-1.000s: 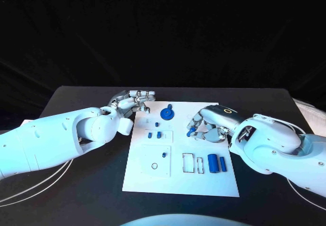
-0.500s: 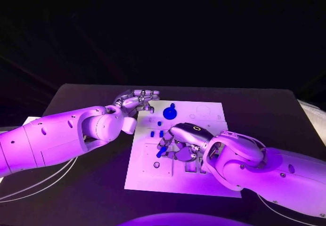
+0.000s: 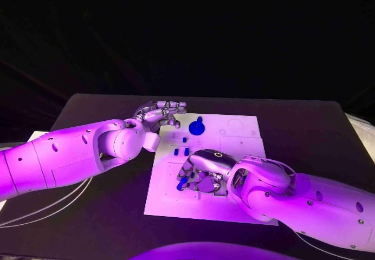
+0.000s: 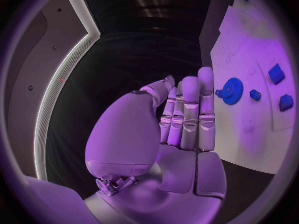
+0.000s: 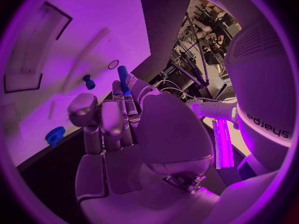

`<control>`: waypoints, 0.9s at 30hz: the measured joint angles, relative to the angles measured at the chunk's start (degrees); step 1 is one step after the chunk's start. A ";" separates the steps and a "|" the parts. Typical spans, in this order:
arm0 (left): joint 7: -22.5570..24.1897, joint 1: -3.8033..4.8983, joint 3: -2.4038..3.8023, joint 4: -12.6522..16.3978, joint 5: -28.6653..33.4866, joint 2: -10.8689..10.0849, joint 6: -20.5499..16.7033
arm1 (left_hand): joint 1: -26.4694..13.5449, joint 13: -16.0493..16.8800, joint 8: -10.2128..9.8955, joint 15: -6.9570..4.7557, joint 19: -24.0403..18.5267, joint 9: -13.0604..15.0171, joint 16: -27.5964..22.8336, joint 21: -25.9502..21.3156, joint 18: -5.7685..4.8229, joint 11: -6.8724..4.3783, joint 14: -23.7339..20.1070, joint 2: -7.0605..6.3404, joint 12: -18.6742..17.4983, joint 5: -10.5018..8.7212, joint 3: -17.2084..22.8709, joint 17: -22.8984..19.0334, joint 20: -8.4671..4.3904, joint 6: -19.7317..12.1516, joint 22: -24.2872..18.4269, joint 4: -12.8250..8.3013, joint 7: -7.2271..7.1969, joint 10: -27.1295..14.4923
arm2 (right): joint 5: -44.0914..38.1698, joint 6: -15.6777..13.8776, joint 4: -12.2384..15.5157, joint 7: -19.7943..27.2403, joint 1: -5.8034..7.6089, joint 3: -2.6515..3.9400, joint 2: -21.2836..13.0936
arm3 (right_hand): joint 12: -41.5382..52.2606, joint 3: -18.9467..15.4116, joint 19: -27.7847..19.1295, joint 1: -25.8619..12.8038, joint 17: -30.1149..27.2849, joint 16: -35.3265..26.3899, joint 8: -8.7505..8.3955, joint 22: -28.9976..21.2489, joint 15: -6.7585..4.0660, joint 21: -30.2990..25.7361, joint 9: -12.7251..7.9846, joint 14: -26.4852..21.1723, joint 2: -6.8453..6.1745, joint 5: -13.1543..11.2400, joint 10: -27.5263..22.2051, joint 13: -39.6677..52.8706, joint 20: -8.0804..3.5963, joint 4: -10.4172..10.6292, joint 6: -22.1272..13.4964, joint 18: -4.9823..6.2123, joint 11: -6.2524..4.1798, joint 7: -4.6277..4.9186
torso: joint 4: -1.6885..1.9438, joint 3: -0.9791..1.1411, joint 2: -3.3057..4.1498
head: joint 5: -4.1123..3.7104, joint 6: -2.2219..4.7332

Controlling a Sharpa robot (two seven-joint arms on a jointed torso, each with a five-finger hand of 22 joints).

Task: Assemble the parts on the task board

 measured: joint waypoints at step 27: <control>-0.04 -0.06 0.00 -0.04 0.00 0.01 0.07 | 0.00 0.00 0.00 0.00 0.00 0.00 0.00 0.00 0.00 0.00 0.00 0.00 0.00 0.00 0.00 0.01 0.00 0.00 0.01 0.00 0.00 0.00 | -9.09 2.95 -0.80 -3.36 -0.26 -0.16 1.60 | -0.11 -0.02 0.00 0.01 -0.01 0.00 0.10 -0.01 0.00 -0.01 0.03 0.00 -0.03 0.22 0.05 -0.01 0.00 0.00 0.01 0.00 0.27 0.43 | 0.00 0.05 -0.08 | -0.01 -0.41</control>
